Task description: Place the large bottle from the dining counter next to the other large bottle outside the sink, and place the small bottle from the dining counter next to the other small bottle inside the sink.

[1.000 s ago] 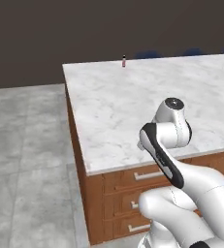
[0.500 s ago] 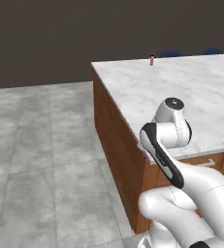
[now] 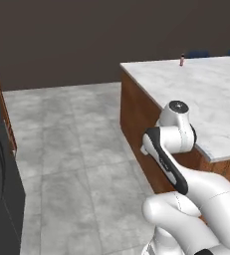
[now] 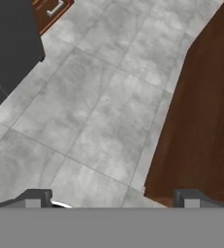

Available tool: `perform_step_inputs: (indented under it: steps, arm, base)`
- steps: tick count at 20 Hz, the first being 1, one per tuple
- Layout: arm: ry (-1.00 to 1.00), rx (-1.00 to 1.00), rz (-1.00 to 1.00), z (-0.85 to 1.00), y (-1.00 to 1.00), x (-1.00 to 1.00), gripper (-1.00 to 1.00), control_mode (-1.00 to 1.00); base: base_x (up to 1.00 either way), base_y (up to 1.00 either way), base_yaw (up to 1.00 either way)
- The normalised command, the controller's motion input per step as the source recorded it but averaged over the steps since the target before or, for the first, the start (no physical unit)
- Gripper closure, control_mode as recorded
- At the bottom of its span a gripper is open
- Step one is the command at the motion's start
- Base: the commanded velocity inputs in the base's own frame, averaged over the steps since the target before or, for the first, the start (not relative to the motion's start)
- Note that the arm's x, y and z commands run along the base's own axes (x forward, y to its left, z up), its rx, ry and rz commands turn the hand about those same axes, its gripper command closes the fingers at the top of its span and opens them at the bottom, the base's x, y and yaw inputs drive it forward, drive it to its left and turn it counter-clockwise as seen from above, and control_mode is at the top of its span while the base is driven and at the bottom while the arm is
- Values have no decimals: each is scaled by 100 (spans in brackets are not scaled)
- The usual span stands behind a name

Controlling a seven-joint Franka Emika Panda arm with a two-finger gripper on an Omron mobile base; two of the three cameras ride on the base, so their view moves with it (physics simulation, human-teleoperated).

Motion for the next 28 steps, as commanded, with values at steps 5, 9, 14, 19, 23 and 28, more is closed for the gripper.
perform_step_inputs:
  steps: [5,9,14,19,23,28]
  arm:
    - [0,0,0,0,0,0,-100,100]
    - [0,0,0,0,0,0,-100,100]
    - [0,0,0,0,0,0,-100,100]
    - [0,0,0,0,0,0,-100,100]
    - [0,0,0,0,0,0,-100,100]
    - [0,0,0,0,0,0,-100,100]
  base:
    - [93,36,0]
    - [100,13,-1]
    - [100,19,-1]
    - [100,24,-1]
    - [100,25,-2]
    - [100,25,-5]
